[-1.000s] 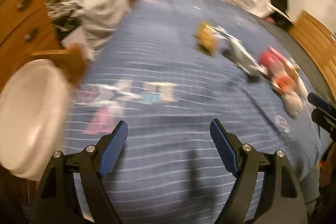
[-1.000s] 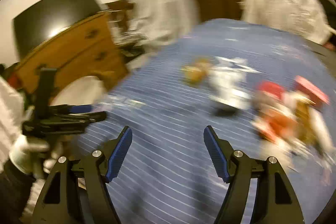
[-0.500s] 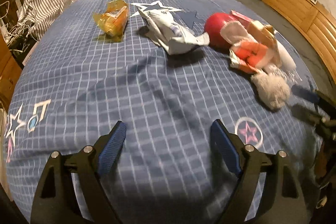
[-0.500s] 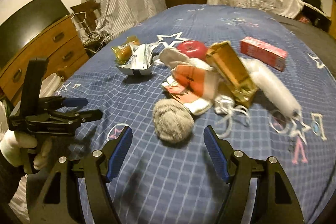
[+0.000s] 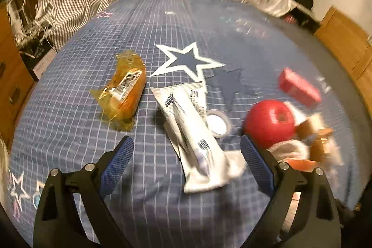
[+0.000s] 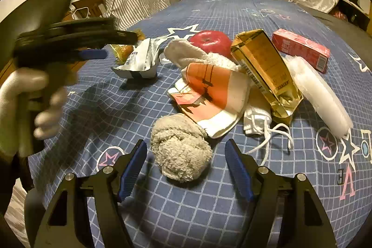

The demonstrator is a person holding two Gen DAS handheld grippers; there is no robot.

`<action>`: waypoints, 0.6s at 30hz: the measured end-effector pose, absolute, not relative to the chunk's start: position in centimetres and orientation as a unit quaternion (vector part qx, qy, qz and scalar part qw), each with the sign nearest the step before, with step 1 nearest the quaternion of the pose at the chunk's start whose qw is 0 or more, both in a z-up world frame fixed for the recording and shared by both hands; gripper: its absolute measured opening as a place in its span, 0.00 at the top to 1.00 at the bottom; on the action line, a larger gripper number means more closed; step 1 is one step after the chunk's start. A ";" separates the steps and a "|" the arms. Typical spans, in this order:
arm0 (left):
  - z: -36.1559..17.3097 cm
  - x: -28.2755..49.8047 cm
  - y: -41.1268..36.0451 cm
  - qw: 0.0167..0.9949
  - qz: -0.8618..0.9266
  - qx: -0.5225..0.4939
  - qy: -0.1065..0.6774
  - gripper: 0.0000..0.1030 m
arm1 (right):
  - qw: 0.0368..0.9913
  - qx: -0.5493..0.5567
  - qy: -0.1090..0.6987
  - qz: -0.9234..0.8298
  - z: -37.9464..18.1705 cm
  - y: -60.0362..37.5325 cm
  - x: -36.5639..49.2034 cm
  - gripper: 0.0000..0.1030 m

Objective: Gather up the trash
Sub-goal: 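Grasp the white snack wrapper with left tool while right tool grasps grey towel ball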

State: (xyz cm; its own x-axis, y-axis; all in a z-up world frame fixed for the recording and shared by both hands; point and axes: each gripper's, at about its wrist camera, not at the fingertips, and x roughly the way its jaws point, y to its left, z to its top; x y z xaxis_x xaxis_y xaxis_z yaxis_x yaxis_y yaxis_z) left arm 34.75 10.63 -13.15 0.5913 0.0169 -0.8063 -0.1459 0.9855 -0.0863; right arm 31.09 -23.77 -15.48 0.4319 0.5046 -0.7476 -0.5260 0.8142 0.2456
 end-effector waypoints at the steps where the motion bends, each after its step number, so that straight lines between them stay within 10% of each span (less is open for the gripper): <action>1: -13.5 35.0 10.8 0.887 0.051 -0.066 0.454 0.13 | 0.846 -0.013 0.438 0.304 -15.5 -23.8 31.2 0.34; 5: -15.4 35.9 10.8 0.878 0.067 -0.048 0.471 0.13 | 0.847 -0.017 0.440 0.298 -15.6 -23.5 31.2 0.38; 12: -15.9 35.4 10.8 0.882 0.023 -0.064 0.465 0.60 | 0.851 -0.023 0.434 0.295 -15.6 -23.4 30.9 0.57; 18: -15.1 32.2 10.8 0.888 0.018 -0.044 0.458 0.68 | 0.862 -0.021 0.418 0.287 -15.3 -23.7 29.8 0.66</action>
